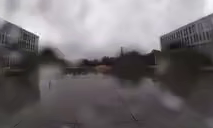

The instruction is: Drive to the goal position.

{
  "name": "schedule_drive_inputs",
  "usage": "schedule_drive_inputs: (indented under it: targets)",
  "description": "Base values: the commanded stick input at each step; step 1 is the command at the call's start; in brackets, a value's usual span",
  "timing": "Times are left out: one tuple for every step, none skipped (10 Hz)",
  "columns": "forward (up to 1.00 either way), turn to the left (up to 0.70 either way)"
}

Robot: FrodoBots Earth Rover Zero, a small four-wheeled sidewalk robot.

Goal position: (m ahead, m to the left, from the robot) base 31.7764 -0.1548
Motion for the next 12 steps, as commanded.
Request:
schedule_drive_inputs:
  targets:
    - [1.0,0.0]
    - [1.0,0.0]
    - [1.0,0.0]
    - [1.0,0.0]
    - [1.0,0.0]
    - [1.0,0.0]
    - [1.0,0.0]
    - [1.0,0.0]
    - [1.0,0.0]
    - [1.0,0.0]
    - [1.0,0.0]
    - [1.0,-0.26]
